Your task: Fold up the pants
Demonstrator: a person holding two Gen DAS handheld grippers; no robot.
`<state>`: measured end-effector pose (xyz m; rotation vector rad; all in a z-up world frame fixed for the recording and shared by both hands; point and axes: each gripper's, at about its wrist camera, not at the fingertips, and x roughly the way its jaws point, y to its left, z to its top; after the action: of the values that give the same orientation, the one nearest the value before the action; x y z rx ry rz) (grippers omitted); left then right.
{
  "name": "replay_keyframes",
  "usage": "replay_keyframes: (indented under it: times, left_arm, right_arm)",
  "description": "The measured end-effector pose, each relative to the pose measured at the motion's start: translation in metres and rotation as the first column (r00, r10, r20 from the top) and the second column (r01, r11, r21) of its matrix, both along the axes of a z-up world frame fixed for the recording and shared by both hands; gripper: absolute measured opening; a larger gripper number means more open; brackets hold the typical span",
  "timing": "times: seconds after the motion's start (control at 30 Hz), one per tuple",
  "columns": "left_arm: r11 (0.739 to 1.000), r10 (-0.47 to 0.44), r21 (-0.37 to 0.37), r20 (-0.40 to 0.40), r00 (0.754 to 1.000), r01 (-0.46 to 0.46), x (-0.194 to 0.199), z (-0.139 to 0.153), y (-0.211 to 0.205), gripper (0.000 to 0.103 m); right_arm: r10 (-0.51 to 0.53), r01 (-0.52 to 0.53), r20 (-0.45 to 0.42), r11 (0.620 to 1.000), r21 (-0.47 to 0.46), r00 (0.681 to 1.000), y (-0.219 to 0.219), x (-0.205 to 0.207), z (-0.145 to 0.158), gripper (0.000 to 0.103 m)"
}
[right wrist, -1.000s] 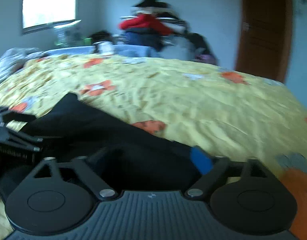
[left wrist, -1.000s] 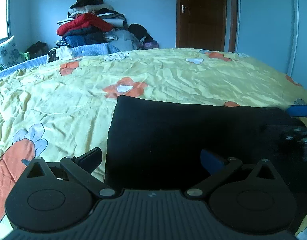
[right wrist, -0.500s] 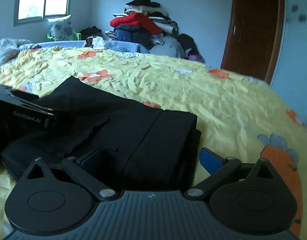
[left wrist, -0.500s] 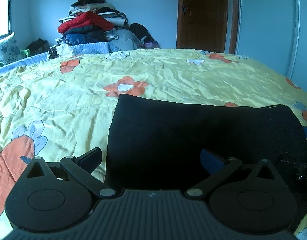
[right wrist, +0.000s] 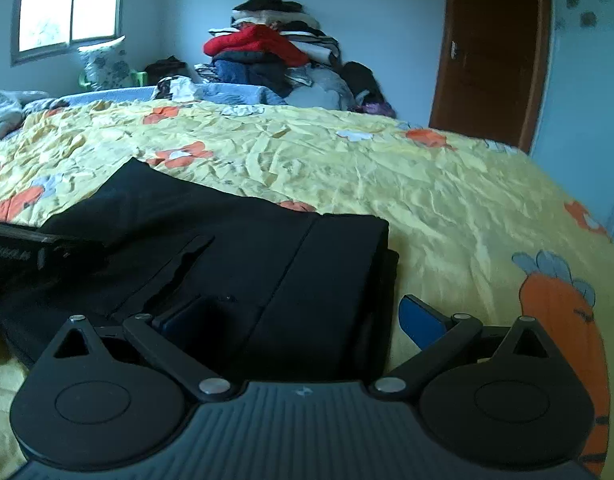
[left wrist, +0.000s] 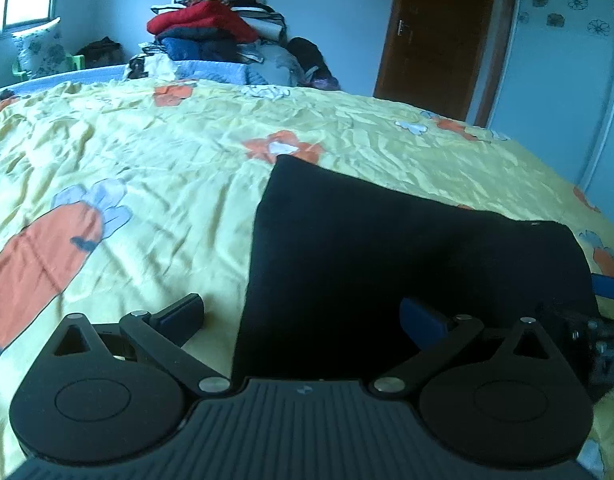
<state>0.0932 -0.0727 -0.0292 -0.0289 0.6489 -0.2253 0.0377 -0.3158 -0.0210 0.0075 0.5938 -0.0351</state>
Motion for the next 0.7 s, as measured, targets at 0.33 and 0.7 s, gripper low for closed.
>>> replay_keyframes:
  times: [0.33,0.7]
  left_arm:
    - [1.000,0.005,-0.006,-0.002,1.000,-0.005,-0.010,0.000,0.016,0.103]
    - [0.983,-0.175,-0.056,-0.034,0.984,0.173,0.004,0.004,0.027,0.103]
  right_arm:
    - [-0.012,0.021,-0.052,0.985,0.172,0.999,-0.021,0.005,-0.007,0.103]
    - [0.011,0.000,-0.050,0.978,0.210,0.999,-0.026,0.004,-0.006,0.103]
